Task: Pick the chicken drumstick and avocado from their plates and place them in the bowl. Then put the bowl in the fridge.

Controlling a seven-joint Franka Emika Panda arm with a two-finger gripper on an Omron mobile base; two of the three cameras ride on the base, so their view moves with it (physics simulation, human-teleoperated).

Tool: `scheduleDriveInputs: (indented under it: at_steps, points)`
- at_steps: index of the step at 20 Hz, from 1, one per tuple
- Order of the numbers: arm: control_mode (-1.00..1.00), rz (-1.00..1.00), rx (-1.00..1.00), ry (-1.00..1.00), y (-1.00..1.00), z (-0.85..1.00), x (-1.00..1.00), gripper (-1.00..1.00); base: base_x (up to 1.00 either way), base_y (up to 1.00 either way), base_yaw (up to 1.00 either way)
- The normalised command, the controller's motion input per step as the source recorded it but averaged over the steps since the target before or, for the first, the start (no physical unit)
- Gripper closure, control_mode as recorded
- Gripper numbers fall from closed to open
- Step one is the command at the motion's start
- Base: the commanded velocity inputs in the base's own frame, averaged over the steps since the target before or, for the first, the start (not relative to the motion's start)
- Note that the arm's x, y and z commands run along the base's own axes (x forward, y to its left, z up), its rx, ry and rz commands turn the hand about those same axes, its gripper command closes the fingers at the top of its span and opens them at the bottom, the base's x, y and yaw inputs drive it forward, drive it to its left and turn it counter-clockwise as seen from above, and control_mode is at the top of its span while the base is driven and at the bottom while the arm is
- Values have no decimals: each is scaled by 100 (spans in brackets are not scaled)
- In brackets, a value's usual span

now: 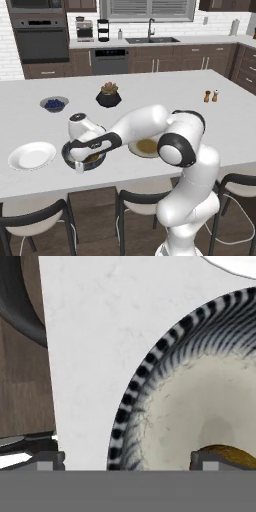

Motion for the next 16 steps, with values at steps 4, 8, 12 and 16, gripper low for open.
scheduleDriveInputs:
  at_steps: [4,8,12,16]
  points:
    - [-100,0,-2,0,0,-11,0,-100,0,0,0]
    - [-100,0,-1,0,0,-20,0,-100,0,0,0]
    - [-100,0,0,0,0,-27,0,-100,0,0,0]
    - [-100,0,0,0,0,-5,0,100,0,0,0]
